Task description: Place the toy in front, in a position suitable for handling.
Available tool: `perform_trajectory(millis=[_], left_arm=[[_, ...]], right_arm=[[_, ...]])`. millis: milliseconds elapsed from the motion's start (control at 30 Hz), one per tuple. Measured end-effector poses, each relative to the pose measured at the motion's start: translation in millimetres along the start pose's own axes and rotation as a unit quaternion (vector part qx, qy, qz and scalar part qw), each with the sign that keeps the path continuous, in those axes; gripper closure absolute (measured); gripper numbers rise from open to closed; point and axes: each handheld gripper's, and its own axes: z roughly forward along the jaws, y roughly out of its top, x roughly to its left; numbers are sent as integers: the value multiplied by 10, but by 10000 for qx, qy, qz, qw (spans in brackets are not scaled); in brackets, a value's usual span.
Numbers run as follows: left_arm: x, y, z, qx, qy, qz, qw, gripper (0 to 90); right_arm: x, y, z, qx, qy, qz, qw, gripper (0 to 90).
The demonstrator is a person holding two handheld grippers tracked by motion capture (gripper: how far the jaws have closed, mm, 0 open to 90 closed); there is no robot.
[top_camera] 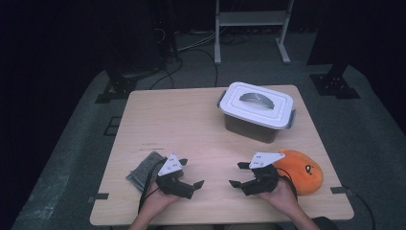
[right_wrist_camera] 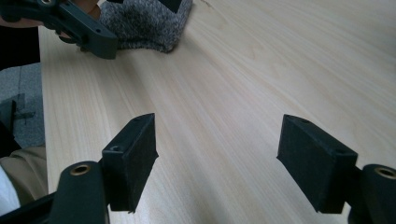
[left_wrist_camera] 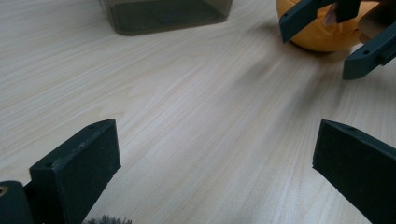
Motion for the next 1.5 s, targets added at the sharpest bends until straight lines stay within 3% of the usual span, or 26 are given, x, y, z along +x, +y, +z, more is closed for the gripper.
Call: perform_trajectory(millis=[367, 700, 933, 1500], left_arm=[[12, -3, -11, -26, 38, -25, 10000, 0], [9, 2, -18, -38, 64, -8, 10000, 0], [9, -2, -6, -26, 59, 2, 10000, 0], [14, -8, -3, -28, 63, -2, 10000, 0]], right_arm=[[-5, 175, -234, -19, -16, -208, 9998, 268], [-160, 247, -608, -25, -52, -224, 9997, 268], [-281, 200, -890, 1, -245, -183, 9995, 268], [-502, -99, -1342, 119, -734, -8, 9972, 268]])
